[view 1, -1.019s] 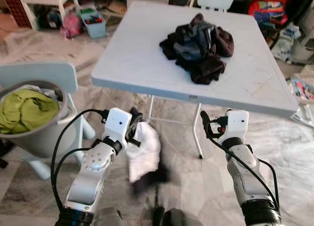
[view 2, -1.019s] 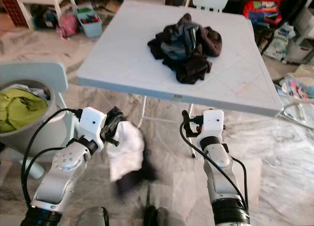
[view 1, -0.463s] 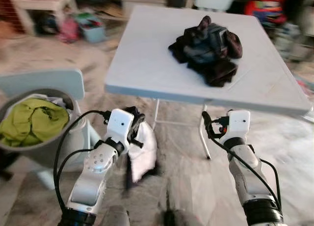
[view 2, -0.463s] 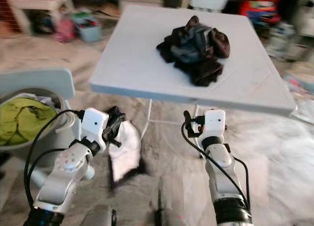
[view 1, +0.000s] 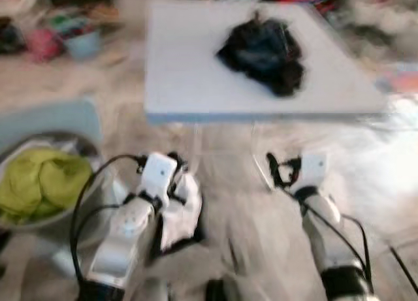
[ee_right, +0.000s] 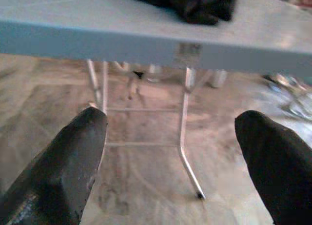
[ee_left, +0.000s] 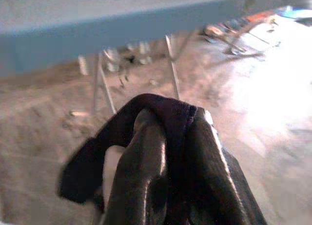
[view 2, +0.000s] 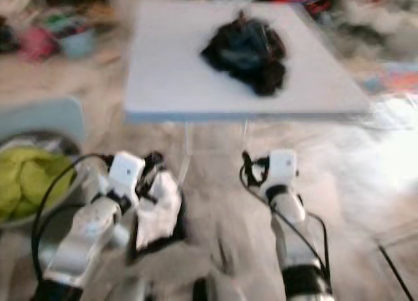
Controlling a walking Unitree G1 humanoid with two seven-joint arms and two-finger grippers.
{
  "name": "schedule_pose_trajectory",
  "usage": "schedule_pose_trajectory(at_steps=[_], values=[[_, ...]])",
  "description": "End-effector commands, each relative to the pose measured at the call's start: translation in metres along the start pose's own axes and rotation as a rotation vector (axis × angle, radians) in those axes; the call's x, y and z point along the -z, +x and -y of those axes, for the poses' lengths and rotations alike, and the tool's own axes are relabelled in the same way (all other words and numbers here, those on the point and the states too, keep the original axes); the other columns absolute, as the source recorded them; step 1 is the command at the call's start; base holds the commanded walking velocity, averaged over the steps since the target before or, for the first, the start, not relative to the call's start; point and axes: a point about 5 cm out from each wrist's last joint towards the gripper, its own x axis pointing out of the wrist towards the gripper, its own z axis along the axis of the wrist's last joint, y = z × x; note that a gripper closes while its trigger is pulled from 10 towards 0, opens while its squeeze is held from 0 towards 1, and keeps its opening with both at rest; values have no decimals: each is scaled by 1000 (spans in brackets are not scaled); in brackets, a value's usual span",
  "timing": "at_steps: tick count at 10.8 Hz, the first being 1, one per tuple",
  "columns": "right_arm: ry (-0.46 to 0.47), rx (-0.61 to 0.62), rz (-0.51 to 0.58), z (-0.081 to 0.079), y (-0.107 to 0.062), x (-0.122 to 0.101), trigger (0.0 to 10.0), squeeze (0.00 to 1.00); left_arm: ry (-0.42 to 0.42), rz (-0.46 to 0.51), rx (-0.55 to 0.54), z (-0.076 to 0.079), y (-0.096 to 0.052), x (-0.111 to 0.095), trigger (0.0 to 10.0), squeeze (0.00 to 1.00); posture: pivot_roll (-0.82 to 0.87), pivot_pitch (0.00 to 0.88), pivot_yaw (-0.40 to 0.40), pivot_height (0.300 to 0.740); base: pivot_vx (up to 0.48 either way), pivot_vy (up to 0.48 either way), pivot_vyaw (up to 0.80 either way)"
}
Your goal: Hang hanger
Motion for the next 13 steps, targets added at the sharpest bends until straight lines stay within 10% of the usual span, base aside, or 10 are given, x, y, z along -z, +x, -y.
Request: schedule_pose_trajectory(at_steps=[1, 13], values=[[7, 6, 4, -1, 1, -2, 10000, 0, -44, 16, -29, -10, 1, -3, 10000, 0, -19, 88, -88, 740, 0, 0, -800], [14, 25, 13, 0, 2, -2, 10000, 0, -82, 72, -80, -25, 5, -2, 10000, 0, -24, 86, -77, 740, 25, 50, -642]])
